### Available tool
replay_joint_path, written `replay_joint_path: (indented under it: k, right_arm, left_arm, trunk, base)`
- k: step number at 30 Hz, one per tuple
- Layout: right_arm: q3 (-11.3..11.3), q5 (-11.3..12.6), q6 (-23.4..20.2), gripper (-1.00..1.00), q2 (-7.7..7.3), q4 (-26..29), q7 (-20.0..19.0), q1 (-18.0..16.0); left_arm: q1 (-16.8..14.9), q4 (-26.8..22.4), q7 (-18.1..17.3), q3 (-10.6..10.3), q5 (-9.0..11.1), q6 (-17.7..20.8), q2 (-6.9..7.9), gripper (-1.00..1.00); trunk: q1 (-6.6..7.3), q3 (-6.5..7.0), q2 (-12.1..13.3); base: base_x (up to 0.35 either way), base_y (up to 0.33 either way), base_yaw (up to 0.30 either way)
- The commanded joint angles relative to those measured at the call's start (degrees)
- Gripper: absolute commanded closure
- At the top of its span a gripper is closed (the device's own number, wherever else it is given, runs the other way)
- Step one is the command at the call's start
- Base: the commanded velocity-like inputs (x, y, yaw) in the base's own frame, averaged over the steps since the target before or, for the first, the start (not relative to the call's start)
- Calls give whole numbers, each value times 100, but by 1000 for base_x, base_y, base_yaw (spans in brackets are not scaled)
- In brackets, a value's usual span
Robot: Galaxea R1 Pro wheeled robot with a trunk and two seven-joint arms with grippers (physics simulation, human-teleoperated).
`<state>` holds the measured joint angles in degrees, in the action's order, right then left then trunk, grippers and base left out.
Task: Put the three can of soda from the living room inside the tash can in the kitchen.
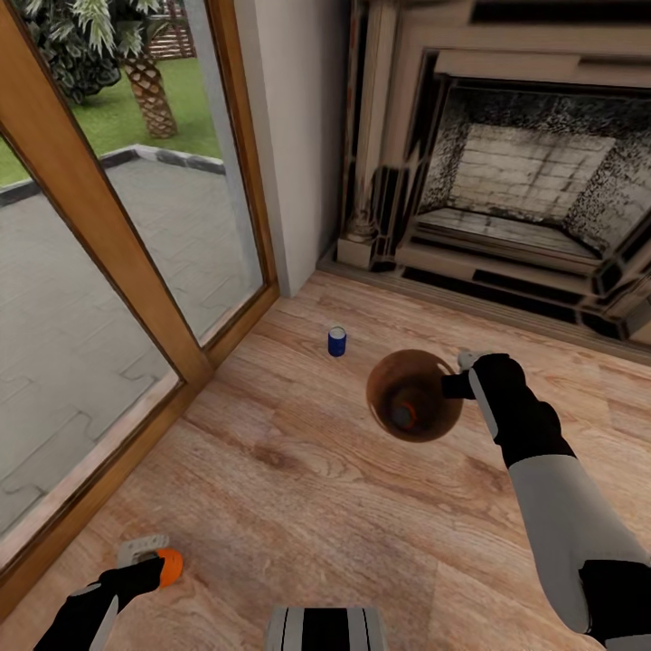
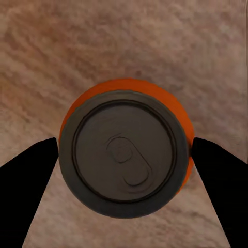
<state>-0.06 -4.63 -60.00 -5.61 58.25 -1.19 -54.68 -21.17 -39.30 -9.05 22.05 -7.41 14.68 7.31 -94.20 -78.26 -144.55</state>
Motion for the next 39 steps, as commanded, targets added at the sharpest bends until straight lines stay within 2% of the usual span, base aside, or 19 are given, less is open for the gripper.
replay_joint_path:
  k: [1,22,39]
  right_arm:
    - [-2,66,0,100,7,2,-21,-1]
    - [24,41,0,100,34,-7,-21,1]
    - [17,41,0,100,25,-31,-21,7]
  left_arm:
    - [5,14,-4,-5,-12,-10,-1,100]
    - [6,40,9,1,-18,-24,-1,100]
    - [-5,33,-9,-8,-46,14,-10,100]
  trunk:
    - [0,0,0]
    - [0,0,0]
    - [43,377,23]
  base:
    - [0,0,0]
    - [0,0,0]
    - [0,0,0]
